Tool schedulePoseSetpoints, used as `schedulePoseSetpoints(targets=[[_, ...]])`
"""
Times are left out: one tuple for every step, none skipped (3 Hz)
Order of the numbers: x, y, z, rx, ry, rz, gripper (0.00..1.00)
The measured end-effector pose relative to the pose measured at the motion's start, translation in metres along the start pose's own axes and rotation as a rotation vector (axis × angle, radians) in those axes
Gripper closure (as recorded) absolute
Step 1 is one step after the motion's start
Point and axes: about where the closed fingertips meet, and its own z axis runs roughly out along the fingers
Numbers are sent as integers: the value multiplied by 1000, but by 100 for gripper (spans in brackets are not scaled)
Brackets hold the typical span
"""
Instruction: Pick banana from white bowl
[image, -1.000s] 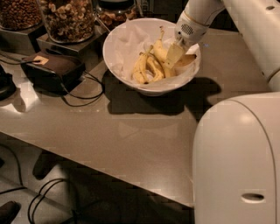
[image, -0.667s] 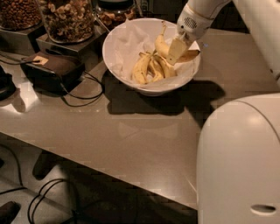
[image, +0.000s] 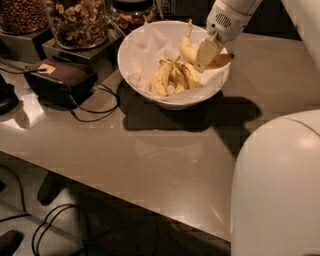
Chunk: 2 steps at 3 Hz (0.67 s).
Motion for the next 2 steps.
schedulePoseSetpoints(targets=[[-4, -1, 0, -3, -17, -2, 100], [2, 10, -8, -24, -22, 0, 100]])
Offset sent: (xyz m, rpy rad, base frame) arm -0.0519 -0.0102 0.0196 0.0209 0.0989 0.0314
